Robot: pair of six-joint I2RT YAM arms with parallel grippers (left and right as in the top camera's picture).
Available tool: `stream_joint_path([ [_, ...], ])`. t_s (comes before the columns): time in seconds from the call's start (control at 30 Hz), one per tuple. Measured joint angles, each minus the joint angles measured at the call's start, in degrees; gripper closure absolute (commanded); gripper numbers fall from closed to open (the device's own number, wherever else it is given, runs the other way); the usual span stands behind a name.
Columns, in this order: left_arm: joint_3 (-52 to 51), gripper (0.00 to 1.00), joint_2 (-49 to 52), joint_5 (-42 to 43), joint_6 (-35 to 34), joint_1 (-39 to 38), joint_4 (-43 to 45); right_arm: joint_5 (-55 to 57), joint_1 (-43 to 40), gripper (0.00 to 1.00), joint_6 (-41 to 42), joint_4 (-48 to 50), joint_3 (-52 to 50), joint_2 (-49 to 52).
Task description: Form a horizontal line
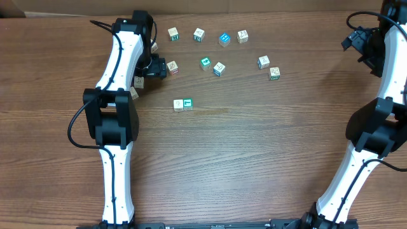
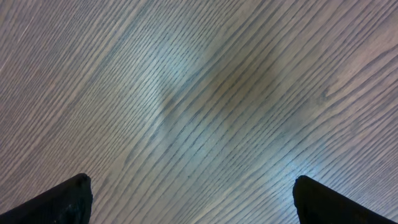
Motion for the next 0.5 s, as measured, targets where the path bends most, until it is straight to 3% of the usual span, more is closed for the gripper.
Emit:
stream_joint_path([
  [0.5,0.0,0.27,0.0,0.5,0.2,0.0,-0.2,0.0,0.0,0.0,0.0,0.0,0.0,0.0],
])
